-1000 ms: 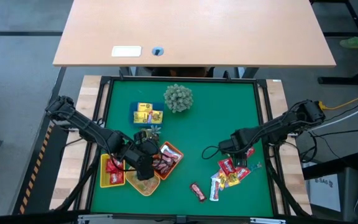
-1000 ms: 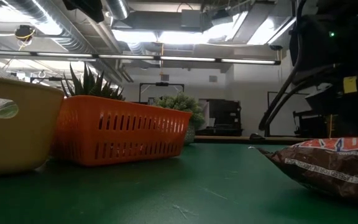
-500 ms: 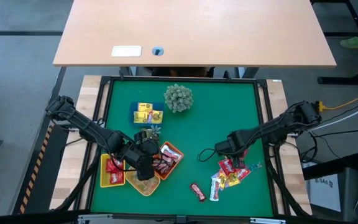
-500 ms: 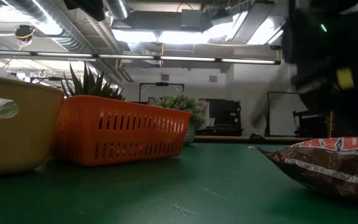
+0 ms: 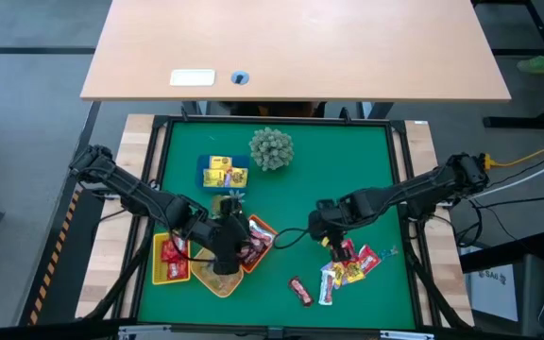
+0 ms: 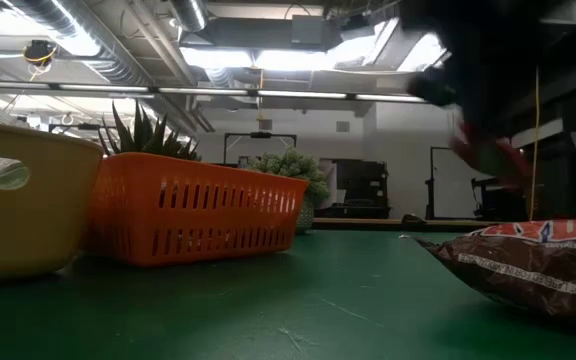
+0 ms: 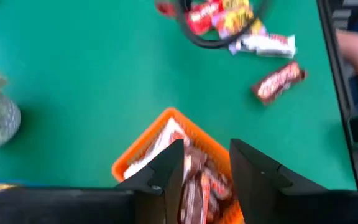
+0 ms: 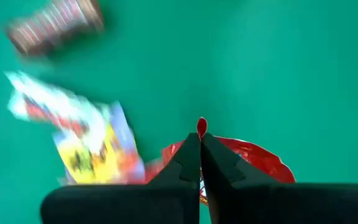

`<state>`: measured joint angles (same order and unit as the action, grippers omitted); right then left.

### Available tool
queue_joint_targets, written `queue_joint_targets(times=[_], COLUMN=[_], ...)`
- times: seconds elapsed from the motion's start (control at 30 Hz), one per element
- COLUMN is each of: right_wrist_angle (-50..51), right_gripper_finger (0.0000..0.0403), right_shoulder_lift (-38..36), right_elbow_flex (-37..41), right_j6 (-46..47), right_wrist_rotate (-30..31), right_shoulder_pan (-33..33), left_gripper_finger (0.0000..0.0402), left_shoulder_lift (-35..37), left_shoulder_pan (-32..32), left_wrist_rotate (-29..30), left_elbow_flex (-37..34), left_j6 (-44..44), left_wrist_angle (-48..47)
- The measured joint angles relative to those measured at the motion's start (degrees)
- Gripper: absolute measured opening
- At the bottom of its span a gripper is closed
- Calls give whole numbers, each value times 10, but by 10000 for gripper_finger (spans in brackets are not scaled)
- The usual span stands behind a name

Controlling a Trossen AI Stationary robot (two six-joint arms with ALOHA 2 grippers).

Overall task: Sort candy
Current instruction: Put the red candy into the yellow bin

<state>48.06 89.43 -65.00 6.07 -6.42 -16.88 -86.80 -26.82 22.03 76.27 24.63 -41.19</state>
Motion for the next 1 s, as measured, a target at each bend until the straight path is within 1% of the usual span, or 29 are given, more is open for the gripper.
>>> queue_joint_targets(times=[0.13,0.27,0.37,0.5,0.6,0.73,0.9,1.0], right_wrist_angle=[-82,-173,-243,-315,-347,-380,-389,-397], right_gripper_finger=[4,4,4,4,4,4,4,4], right_shoulder_lift=[-1,-1,-1,-1,-1,-1,-2,-2], right_elbow_flex=[-40,-62,-67,-67,-67,-67,-67,-67], right_j6=[-54,-124,-171,-232,-261,-265,-275,-275], right_wrist_rotate=[-9,-45,-81,-105,-112,-112,-112,-111], right_shoulder_pan=[0,0,0,0,0,0,0,0], left_gripper_finger=[145,173,182,183,182,182,181,181], left_shoulder_lift=[-2,-3,-3,-3,-3,-3,-3,-3], left_shoulder_pan=[16,30,36,36,36,36,36,36], left_wrist_rotate=[0,0,0,0,0,-4,-51,-77], left_elbow_flex=[0,0,0,0,0,0,0,0], left_j6=[-37,-101,-165,-267,-319,-353,-387,-387], left_wrist_angle=[34,57,80,116,147,176,184,184])
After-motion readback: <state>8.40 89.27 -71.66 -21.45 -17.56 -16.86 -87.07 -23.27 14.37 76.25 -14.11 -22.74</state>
